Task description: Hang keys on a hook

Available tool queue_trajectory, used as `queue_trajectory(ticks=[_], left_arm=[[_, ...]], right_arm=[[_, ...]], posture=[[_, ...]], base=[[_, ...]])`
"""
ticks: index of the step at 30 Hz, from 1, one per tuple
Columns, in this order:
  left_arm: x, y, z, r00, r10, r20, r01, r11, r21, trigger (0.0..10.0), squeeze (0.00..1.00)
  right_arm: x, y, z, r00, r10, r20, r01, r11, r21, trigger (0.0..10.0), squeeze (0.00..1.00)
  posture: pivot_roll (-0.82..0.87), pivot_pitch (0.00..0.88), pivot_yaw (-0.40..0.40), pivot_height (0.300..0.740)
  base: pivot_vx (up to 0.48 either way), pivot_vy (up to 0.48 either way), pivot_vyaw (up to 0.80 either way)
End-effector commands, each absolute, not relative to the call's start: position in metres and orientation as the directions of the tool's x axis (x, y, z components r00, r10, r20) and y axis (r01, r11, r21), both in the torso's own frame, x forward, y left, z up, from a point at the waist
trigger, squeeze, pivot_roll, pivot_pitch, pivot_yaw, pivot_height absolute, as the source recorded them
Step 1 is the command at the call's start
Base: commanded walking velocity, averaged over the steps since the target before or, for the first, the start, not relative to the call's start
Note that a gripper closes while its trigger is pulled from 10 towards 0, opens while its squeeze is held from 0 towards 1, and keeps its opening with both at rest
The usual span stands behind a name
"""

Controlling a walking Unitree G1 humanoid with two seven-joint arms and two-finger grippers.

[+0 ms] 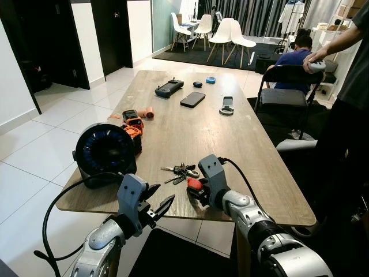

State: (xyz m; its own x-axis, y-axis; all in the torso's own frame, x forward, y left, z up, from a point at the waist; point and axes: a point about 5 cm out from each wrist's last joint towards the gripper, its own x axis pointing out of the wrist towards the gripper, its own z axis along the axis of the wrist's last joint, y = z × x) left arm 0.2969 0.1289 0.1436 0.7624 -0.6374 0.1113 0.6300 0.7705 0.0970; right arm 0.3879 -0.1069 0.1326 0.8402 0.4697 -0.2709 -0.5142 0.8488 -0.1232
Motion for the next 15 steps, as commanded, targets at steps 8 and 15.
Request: queue_trajectory(ticks=[8,15], left_arm=[[0.2986,0.1273,0.1395,0.765,-0.638,0.091,0.631,0.77,0.092,10.0,0.0],[0.299,0.1274,0.1391,0.766,-0.637,0.087,0.63,0.771,0.095,10.0,0.0]], right_arm=[[0.382,-0.1117,0.1166,0.833,0.449,-0.325,-0.506,0.855,-0.116,10.0,0.0],[0.3816,-0.111,0.1161,0.83,0.456,-0.322,-0.506,0.858,-0.091,0.0,0.0]], posture=[[0.06,0.133,-0.011,0.74],[0.06,0.13,-0.01,0.74]], base=[[0.0,0.0,0.0],[0.0,0.0,0.0]])
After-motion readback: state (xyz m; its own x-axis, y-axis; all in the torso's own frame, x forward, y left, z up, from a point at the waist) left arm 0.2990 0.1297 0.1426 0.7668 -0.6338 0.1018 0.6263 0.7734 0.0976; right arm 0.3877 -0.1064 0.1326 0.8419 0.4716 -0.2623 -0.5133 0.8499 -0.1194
